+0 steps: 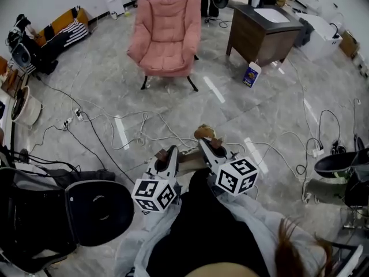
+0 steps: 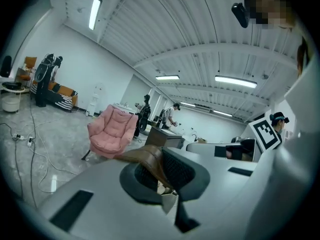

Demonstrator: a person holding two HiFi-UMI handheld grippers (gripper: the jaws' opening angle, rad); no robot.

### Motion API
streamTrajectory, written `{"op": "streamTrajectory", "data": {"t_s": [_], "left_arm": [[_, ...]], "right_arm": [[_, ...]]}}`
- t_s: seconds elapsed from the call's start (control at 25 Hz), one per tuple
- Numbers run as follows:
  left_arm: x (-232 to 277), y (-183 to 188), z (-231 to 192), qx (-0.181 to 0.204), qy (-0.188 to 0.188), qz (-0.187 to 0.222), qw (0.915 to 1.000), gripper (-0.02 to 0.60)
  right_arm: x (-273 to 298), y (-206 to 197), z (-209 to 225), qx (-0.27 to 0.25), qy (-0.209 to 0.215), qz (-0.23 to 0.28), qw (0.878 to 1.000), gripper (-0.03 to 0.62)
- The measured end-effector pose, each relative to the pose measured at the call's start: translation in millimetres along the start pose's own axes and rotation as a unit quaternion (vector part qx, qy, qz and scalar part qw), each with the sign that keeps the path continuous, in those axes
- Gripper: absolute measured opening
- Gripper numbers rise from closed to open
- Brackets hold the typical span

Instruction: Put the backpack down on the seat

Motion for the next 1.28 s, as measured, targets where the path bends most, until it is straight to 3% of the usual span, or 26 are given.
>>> {"op": "streamTrajectory", "data": {"t_s": [0.32,0.52,0.84,1.28], "left_arm": [[16,-3,-10,-0.017,-0.002,-0.011,0.9998,0.014],[47,5,-23,-0.023,0.0,-0.025,0.9994,0.014],[126,38,-55,-0.028,0.006,-0.046,0.9985,0.014],[215,87,-98,-0.048,0.016,-0.037,0.998,0.014]], "right_arm": [[8,-8,14,0.033,0.005,-0.006,0.999,0.008],[29,7,38,0.042,0.001,-0.013,0.999,0.008],[86,61,98,0.049,-0.006,-0.037,0.998,0.008],[151,129,161,0.051,0.014,-0.046,0.998,0.008]]}}
Point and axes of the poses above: the fingertips, and each gripper's own axes: x forward along the fingers, z to its right, y out of its top, the point moved 8 cm from there along -x, backward along the fingers, and after that the axes turned 12 degrees about -z, right-handed, at the moved point
